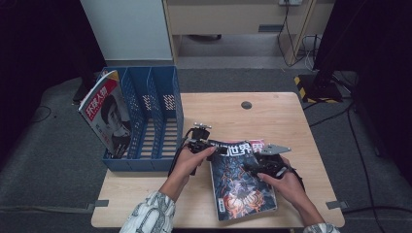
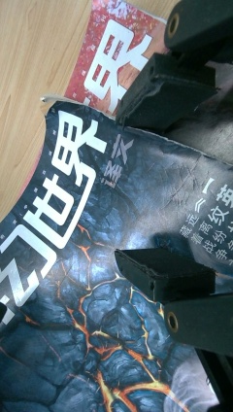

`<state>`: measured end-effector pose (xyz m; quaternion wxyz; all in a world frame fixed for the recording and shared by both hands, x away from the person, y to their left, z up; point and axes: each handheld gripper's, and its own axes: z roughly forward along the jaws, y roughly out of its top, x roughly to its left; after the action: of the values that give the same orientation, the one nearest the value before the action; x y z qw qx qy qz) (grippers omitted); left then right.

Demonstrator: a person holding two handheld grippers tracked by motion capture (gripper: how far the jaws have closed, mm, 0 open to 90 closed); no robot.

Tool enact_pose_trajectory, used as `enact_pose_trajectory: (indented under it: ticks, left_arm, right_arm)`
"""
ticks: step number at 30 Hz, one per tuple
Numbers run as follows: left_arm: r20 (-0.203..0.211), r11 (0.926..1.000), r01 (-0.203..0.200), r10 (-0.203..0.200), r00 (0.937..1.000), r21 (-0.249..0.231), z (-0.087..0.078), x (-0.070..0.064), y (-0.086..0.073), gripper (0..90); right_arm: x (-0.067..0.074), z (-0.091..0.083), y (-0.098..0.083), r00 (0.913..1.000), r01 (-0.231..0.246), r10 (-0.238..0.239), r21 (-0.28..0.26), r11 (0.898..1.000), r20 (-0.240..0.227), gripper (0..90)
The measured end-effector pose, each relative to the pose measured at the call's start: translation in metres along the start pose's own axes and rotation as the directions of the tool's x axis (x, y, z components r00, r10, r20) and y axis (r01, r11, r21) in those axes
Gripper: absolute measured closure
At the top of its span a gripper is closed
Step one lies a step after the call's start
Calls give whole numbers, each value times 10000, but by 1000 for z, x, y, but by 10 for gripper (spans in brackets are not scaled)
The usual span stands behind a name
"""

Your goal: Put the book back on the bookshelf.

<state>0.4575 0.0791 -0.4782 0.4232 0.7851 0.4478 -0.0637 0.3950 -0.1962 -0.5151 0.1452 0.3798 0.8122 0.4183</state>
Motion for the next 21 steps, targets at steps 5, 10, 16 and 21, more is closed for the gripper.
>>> enact_pose_trajectory:
  ticks: [5, 10, 16, 21]
  left_arm:
    - [156, 9998, 206, -206, 9997, -19, 2, 0, 4, 419]
    - [202, 9997, 259, -260, 9995, 39, 3, -1, 8, 444]
    - [177, 9994, 257, -261, 9995, 219, 5, 0, 10, 481]
    - [197, 9988, 268, -277, 9994, 416, 9, -1, 12, 515]
  right_arm:
    - [2, 0, 0, 9996, 253, -253, -63, 9997, 136, 326]
    - [3, -1, 0, 9993, 339, -338, -56, 9994, 154, 328]
    - [4, -1, 0, 9988, 441, -440, -83, 9990, 207, 330]
    - [4, -1, 0, 9987, 471, -469, -88, 9989, 210, 330]
